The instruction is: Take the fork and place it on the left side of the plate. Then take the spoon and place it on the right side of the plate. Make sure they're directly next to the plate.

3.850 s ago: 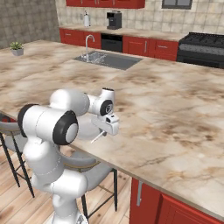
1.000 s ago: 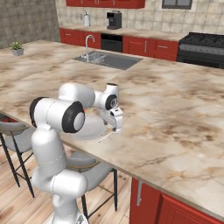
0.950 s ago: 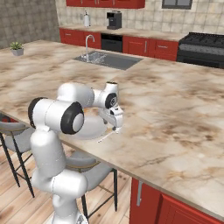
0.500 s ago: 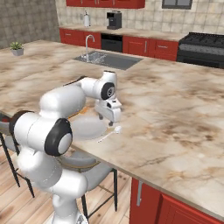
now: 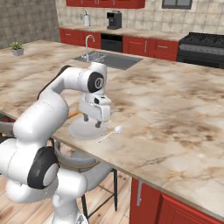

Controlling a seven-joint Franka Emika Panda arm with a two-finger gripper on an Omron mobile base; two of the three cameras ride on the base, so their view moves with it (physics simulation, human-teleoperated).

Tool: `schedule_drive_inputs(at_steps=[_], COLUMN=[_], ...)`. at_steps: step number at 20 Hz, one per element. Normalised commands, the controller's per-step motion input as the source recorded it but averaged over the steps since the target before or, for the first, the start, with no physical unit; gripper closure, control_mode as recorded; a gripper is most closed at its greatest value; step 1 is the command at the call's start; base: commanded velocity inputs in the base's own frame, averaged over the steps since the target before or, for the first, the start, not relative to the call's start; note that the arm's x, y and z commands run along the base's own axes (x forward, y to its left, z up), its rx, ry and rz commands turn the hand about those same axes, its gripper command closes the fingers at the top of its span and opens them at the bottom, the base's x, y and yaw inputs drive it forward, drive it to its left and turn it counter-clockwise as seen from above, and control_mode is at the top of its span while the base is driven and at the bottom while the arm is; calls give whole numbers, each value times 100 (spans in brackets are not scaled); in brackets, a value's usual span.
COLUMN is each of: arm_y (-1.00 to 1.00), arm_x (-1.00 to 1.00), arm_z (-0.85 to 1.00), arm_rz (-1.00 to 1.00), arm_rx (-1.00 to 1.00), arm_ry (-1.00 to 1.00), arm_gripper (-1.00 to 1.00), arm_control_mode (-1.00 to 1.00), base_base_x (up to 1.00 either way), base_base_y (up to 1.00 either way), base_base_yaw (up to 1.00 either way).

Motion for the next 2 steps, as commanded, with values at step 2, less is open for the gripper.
schedule_drive_inputs(at_steps=[2], arm_y=[40], arm_x=[-92], arm_z=[67], arm_rz=[6], arm_rx=[6], arm_ry=[24], arm_gripper=[-100], arm_control_mode=[-100], base_base_x=[0], base_base_y=[0], base_base_yaw=[0])
